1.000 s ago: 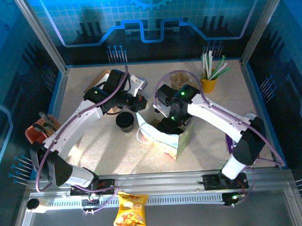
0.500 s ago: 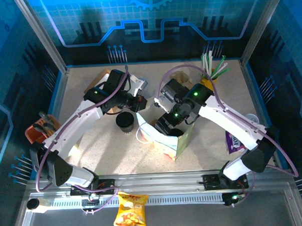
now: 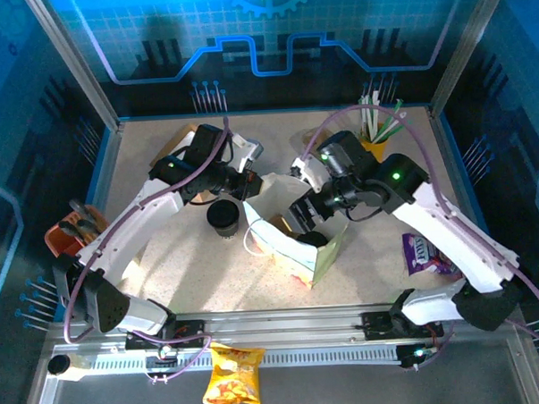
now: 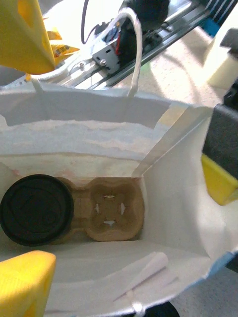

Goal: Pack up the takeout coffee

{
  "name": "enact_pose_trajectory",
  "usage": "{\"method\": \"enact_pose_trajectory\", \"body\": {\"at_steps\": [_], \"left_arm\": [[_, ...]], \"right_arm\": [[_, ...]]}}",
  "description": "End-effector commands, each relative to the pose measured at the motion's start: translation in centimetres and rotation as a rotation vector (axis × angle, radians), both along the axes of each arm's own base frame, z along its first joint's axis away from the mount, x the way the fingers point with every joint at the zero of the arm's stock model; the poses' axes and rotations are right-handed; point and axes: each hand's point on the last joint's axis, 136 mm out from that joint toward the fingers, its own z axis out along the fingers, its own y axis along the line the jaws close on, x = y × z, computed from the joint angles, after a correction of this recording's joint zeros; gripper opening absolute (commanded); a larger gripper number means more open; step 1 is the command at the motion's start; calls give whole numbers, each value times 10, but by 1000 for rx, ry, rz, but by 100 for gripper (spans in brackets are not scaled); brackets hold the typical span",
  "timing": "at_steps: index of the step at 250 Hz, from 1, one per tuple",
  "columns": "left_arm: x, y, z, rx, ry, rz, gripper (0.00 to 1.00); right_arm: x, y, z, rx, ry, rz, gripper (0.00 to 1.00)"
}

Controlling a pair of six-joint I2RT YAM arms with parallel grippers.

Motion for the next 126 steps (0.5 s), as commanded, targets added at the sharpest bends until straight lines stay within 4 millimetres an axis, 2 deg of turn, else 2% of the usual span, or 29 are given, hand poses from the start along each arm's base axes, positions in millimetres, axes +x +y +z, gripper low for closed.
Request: {"method": "enact_pose_trajectory", "body": {"at_steps": [1,51,69,90,126], "left_arm": [[-8,0,10,-13,0,8,8],[-8,0,17,-38,-14,20,42],[-8,-2,24,-61,-25,25,50],[-7,-4,29,-86,-34,31,56],[-9,-3,33,-112,-31,47,67]], "right_arm": [[-13,-15,18,47,5,-48,92],[-46,-62,16,-6,61,-172,93],[-61,-74,11,-13,103,-197,94],[-80,-76,5,16,159,-175,93],[-99,-80,-4,55,207,-173,94]]}}
